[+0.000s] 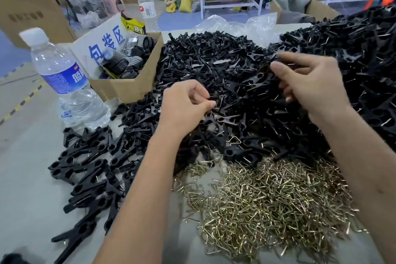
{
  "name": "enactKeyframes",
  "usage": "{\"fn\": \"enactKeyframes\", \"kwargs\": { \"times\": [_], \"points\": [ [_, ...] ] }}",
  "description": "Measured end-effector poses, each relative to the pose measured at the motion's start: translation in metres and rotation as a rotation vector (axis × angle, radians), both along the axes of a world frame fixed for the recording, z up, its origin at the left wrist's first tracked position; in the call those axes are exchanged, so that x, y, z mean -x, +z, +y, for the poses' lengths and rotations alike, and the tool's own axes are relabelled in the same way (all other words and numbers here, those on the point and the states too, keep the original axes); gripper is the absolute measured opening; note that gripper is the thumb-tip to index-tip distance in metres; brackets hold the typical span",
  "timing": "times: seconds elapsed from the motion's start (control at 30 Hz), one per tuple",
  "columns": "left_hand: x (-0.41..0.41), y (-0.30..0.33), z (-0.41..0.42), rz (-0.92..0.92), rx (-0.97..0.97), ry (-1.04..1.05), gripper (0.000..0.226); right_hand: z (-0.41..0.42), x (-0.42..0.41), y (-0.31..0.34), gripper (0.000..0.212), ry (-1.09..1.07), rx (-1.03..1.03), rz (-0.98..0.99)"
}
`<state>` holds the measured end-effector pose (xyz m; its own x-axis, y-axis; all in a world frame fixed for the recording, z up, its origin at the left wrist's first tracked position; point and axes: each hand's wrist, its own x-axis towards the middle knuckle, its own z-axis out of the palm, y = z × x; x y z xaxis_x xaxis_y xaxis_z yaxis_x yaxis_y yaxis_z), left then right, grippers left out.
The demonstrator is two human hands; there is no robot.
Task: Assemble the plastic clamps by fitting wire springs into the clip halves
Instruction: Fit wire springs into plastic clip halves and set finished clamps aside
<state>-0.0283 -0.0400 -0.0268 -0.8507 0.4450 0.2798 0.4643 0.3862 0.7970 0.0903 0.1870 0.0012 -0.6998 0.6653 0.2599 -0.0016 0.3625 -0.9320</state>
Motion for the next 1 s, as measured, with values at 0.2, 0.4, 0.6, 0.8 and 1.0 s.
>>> {"fn": "enactKeyframes", "kwargs": {
  "times": [0.2,0.4,0.6,0.8,1.0],
  "points": [
    [0.08,0.019,-0.026,0.056,0.414,0.354,0.032,-0.034,0.063,0.019,0.036,-0.073,-0.679,-0.156],
    [0.121,0.014,-0.004,0.113,0.777,0.137,0.019,-0.094,0.166,-0.007,0.041,0.385,-0.973,-0.611],
    [0.14,0.0,0.009,0.104,0.859,0.091,0.008,-0.087,0.215,-0.027,0.042,0.489,-1.164,-0.718],
    [0.142,0.002,0.018,0.012,0.861,0.087,0.009,-0.074,0.22,-0.019,0.046,0.641,-1.119,-0.737],
    [0.136,-0.004,0.012,-0.014,0.658,0.22,0.009,-0.076,0.209,-0.02,0.031,0.67,-1.284,-0.814]
  ]
}}
